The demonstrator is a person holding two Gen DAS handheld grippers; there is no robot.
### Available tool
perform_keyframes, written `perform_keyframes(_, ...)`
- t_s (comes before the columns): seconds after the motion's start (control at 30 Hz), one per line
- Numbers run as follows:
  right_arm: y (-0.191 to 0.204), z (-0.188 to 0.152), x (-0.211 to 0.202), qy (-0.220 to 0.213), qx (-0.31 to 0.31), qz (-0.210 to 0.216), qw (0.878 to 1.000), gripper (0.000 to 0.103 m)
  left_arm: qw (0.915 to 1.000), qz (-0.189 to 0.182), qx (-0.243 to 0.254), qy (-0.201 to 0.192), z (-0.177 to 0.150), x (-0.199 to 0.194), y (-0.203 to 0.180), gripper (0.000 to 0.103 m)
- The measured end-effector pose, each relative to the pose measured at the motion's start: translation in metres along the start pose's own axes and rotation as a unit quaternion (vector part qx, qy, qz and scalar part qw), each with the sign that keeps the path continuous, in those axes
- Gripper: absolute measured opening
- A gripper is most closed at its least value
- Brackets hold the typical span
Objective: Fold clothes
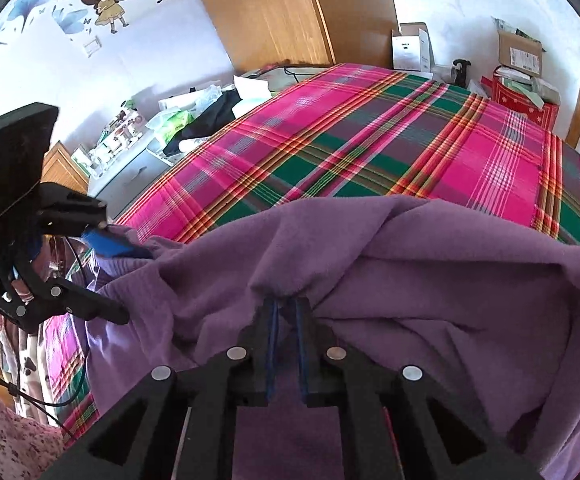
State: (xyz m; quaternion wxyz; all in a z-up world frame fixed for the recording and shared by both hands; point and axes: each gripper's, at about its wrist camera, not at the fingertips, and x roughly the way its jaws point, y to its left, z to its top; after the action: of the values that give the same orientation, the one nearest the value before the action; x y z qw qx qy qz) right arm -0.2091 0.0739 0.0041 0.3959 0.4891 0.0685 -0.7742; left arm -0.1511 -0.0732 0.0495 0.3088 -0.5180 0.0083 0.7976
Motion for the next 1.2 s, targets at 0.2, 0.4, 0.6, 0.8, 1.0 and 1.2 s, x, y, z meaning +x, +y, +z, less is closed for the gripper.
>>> perform_keyframes(0.2, -0.001, 0.000, 0.002, 0.002, 0.007, 0.002, 1.000, 0.009, 0.9999, 0.009, 0.007, 0.000, -0.002, 0.000, -0.007, 0.020)
perform_keyframes(0.4, 0.000, 0.000, 0.001, -0.001, 0.010, 0.001, 1.000, 0.009, 0.9998, 0.012, 0.015, -0.007, -0.002, -0.003, -0.013, 0.011)
perform_keyframes(0.6, -0.003, 0.004, -0.018, -0.035, 0.013, -0.006, 0.999, 0.009, 0.9952, 0.032, -0.035, -0.085, 0.008, -0.036, 0.007, 0.009)
perform_keyframes(0.8, -0.016, 0.016, -0.038, -0.073, 0.007, -0.056, 0.996, 0.039, 0.9821, 0.078, -0.104, -0.136, 0.021, -0.064, 0.045, 0.009)
perform_keyframes(1.0, -0.025, 0.025, -0.035, -0.060, -0.045, -0.190, 0.979, 0.040, 0.9644, 0.098, -0.178, -0.168, 0.026, -0.076, 0.097, 0.009)
perform_keyframes(1.2, -0.048, 0.032, -0.009, 0.005, -0.071, -0.281, 0.957, 0.041, 0.9393, 0.141, -0.262, -0.171, 0.025, -0.062, 0.154, 0.009)
